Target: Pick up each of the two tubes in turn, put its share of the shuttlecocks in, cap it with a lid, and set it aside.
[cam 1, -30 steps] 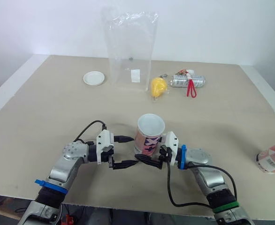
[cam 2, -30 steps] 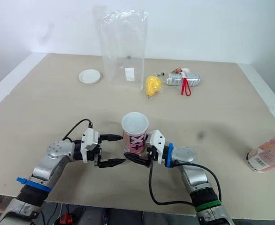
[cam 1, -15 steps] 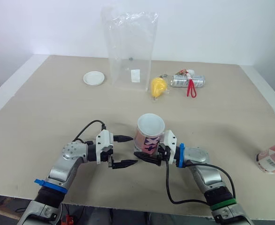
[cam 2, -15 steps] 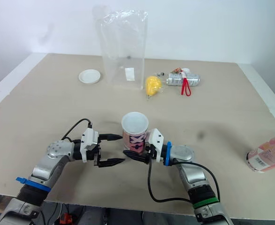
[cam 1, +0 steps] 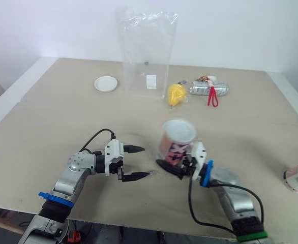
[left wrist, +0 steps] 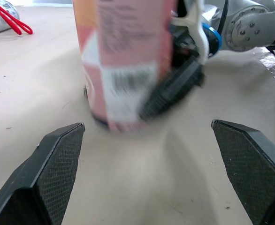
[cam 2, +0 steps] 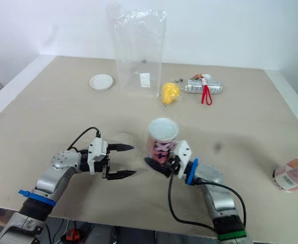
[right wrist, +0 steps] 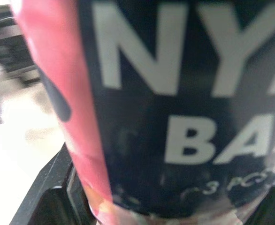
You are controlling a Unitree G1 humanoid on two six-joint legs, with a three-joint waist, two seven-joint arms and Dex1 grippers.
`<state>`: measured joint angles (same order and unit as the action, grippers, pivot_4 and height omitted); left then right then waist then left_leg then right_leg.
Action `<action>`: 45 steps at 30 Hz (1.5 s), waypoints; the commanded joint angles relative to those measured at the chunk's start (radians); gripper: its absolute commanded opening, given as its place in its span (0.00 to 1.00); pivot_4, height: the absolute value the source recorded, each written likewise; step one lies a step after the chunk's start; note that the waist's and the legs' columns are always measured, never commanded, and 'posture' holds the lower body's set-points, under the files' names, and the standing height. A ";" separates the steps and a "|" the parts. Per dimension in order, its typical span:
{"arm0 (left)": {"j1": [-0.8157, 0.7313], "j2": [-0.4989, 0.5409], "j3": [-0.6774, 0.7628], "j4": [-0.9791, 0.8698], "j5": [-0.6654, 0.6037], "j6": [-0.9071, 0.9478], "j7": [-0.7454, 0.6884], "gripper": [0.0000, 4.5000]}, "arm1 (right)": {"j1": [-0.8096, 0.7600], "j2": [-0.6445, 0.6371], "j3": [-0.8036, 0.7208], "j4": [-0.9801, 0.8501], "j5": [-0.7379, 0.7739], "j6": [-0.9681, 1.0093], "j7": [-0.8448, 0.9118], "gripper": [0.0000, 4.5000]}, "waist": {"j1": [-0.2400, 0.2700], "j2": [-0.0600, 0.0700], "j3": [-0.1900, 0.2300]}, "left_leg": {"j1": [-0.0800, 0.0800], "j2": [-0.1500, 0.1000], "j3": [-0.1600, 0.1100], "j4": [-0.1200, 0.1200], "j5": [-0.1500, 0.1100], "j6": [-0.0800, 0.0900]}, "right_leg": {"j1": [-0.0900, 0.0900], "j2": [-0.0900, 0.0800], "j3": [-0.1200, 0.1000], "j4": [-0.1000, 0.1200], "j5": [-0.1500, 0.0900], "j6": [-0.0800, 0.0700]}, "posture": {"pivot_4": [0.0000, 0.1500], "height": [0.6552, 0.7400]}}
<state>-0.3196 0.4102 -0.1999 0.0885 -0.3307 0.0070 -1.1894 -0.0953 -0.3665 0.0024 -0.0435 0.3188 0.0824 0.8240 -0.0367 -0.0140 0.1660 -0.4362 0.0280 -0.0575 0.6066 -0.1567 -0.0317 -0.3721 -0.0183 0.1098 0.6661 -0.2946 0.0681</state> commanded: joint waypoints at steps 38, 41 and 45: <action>-0.055 -0.065 -0.043 0.009 0.012 -0.012 -0.031 1.00 | 0.184 0.023 -0.453 -0.050 0.047 0.070 -0.542 0.98 | -0.009 0.003 0.000 | 0.001 0.000 0.000 -0.002 0.000 0.001 | 0.000 0.001 0.001 0.000 0.000 0.000 | 1.00 1.00; -0.060 -0.066 -0.042 0.016 0.014 -0.012 -0.032 1.00 | 0.204 0.014 -0.452 -0.064 0.037 0.074 -0.539 0.98 | -0.008 0.003 0.000 | 0.001 0.000 0.000 -0.001 0.000 0.001 | 0.000 0.001 0.001 0.000 0.000 0.000 | 1.00 1.00; -0.057 -0.063 -0.039 0.019 0.019 -0.017 -0.031 1.00 | 0.264 -0.004 -0.460 -0.131 0.046 0.096 -0.523 0.98 | -0.007 0.003 0.000 | 0.001 0.000 0.000 -0.002 0.000 0.001 | 0.000 0.001 0.001 0.000 -0.001 0.000 | 1.00 1.00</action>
<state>-0.3649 0.3420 -0.2477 0.1103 -0.3129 0.0058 -1.2238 0.1451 -0.3550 -0.4392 -0.1326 0.3583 0.1649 0.2910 -0.0438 -0.0111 0.1662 -0.4357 0.0280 -0.0572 0.6050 -0.1564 -0.0312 -0.3720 -0.0178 0.1104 0.6662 -0.2952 0.0680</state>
